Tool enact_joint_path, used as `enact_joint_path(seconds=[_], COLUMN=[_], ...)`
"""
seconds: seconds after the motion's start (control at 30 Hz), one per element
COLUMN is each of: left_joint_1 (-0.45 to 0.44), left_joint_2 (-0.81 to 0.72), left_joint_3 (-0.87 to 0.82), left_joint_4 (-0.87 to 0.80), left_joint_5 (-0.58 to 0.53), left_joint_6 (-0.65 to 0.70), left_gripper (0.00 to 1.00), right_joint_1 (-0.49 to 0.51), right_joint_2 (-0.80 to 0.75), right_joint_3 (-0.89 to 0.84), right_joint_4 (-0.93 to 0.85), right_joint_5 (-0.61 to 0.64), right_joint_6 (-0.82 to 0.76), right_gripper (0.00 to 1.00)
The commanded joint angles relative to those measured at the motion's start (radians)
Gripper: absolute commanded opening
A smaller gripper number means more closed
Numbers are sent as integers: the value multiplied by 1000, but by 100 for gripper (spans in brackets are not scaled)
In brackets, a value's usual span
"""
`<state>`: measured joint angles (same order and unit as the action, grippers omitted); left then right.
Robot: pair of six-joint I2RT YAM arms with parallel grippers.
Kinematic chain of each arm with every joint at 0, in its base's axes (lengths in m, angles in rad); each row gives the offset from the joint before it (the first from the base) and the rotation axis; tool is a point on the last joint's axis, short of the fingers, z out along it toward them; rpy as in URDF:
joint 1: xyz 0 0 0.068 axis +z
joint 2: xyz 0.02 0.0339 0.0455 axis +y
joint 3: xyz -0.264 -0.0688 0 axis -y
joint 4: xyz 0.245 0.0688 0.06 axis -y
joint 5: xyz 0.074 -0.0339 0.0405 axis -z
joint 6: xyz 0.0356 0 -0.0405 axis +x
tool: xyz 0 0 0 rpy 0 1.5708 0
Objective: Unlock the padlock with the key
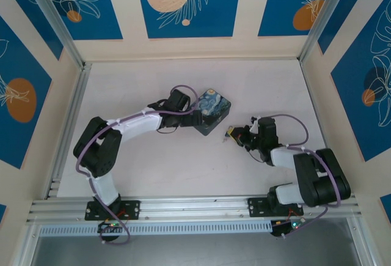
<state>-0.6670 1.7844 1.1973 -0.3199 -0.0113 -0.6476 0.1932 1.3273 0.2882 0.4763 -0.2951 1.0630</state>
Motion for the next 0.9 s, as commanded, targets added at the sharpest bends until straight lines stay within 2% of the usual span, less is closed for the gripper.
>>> enact_joint_path(seconds=[0.0,0.17,0.23,0.33,0.4,0.47,0.63,0.7,0.77,0.87], left_joint_1=[2,3,3,2,3,3,4,6,8,14], left_joint_2=[-49,-155,-193,-245,-280,-318,-409,-441,-471,-530], left_joint_3=[-31,-44,-49,-49,-52,-56,-54,-53,-61,-81], left_joint_4=[-214,-241,-254,-274,-286,-296,-344,-369,-383,-393], left_joint_5=[-41,-44,-51,-66,-81,-99,-174,-234,-298,-412], left_joint_6=[26,7,3,3,0,-5,0,3,6,16], left_gripper=[100,100,100,100,100,100,100,100,100,100], right_joint_1=[19,19,18,18,17,13,-10,-22,-36,-57], right_joint_2=[-76,-153,-175,-215,-252,-297,-452,-502,-534,-535], right_joint_3=[-46,-60,-57,-49,-35,-18,50,88,137,232], right_joint_4=[-171,-334,-391,-465,-527,-594,-784,-840,-887,-938], right_joint_5=[45,117,139,165,189,216,283,303,323,354], right_joint_6=[-41,-57,-62,-69,-69,-75,-91,-103,-123,-168], right_gripper=[0,0,4,21,41,54,80,84,97,99])
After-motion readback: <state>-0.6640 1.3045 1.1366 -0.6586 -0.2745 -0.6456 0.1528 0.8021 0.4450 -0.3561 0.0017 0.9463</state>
